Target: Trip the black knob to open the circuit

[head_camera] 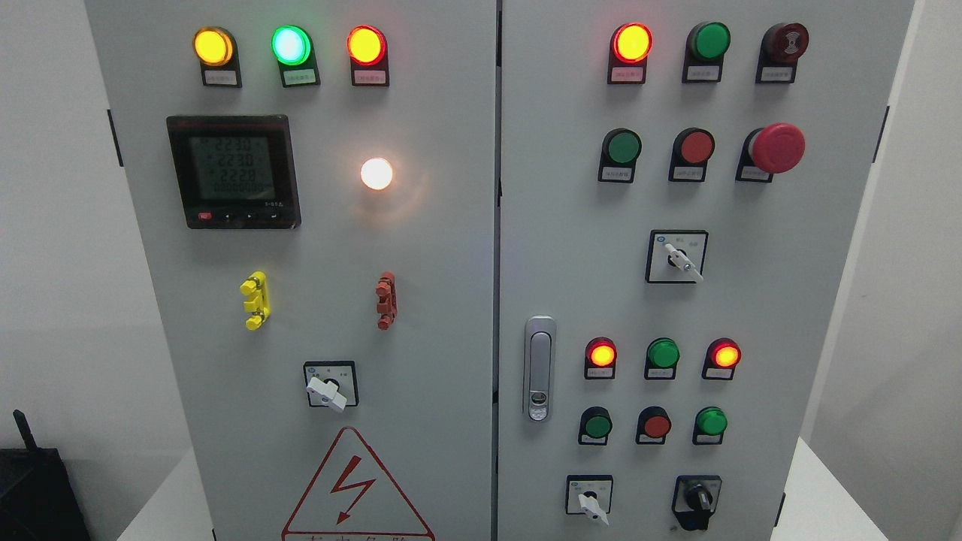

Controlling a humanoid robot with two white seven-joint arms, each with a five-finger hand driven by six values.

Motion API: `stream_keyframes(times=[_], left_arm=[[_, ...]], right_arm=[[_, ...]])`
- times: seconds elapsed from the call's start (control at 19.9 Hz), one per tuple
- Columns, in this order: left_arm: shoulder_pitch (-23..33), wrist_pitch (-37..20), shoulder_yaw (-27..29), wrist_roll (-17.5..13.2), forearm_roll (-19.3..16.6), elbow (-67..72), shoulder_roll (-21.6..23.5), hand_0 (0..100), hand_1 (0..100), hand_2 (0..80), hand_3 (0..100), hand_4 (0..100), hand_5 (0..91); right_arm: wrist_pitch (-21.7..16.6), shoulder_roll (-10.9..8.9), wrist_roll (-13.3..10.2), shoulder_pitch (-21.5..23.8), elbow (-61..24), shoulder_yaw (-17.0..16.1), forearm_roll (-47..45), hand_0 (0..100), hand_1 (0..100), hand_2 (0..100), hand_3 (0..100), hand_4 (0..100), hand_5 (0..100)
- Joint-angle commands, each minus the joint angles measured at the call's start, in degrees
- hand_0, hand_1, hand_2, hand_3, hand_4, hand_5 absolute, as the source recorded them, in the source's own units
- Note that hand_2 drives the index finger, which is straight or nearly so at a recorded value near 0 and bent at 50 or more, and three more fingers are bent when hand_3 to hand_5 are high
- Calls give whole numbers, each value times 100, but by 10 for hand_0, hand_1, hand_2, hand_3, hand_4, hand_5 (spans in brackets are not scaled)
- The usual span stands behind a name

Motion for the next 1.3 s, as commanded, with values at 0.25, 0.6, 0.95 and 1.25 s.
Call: stream_keyframes(times=[0.25, 0.6, 0.95, 1.25], left_arm=[[0, -4, -3, 0, 0, -143, 0, 120, 389, 0, 0, 0, 0], [0, -4, -3, 0, 0, -143, 0, 120, 389, 0, 0, 0, 0], [0, -4, 6, 0, 0, -143, 0, 120, 389, 0, 0, 0, 0], [0, 5, -3, 0, 0, -143, 0, 120, 389, 0, 0, 0, 0]], right_arm=[[-205, 286, 55, -214, -791, -532, -17, 0, 64, 0, 345, 293, 218], [-275, 242, 72, -364, -1055, -541, -17, 0, 62, 0, 479, 428, 353], [-231, 242, 107, -408, -1336, -550, -43, 0, 64, 0, 773, 646, 527], [-91, 242, 213, -609, -1372, -506, -43, 0, 60, 0, 926, 844, 732]])
